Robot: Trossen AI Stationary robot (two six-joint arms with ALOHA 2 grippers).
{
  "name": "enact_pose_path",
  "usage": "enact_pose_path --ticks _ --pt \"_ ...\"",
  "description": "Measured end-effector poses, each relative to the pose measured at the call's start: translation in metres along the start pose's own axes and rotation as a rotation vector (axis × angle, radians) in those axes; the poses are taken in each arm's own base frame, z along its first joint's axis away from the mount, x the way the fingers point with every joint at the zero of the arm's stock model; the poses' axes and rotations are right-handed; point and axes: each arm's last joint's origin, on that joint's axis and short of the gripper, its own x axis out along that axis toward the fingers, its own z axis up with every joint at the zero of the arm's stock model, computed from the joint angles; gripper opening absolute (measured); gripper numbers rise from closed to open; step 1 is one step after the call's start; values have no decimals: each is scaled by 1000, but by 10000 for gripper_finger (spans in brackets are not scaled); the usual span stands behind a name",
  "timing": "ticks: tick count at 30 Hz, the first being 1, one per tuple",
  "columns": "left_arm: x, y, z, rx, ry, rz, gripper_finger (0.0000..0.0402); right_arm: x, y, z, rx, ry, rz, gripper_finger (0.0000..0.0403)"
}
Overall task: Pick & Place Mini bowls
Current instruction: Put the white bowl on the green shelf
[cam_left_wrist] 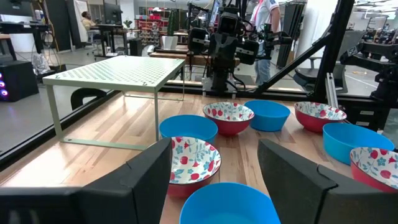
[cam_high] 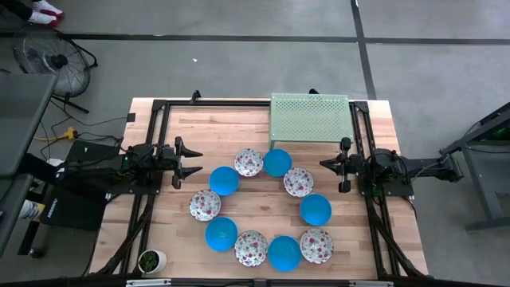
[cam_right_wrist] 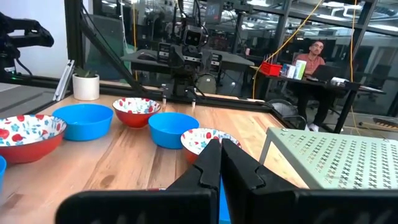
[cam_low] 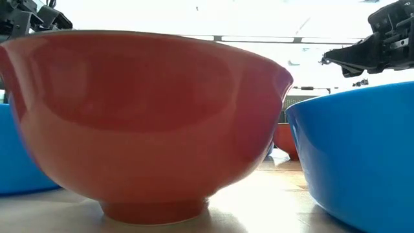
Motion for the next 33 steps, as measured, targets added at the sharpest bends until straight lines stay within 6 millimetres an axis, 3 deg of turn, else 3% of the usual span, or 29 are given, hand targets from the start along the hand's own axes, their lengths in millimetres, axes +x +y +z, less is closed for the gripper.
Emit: enact_pose_path --ticks 7,14,21,27,33 --pt "0 0 0 0 0 0 232 0 0 0 3 -1 0 0" --pt "0 0 0 0 0 0 232 0 -1 2 122 -28 -14 0" --pt "0 0 0 0 0 0 232 0 -3 2 447 -40 -89 0" --pt "0 0 0 0 0 0 232 0 -2 2 585 25 -53 0" --pt "0 0 0 0 0 0 232 -4 -6 29 585 145 -56 0"
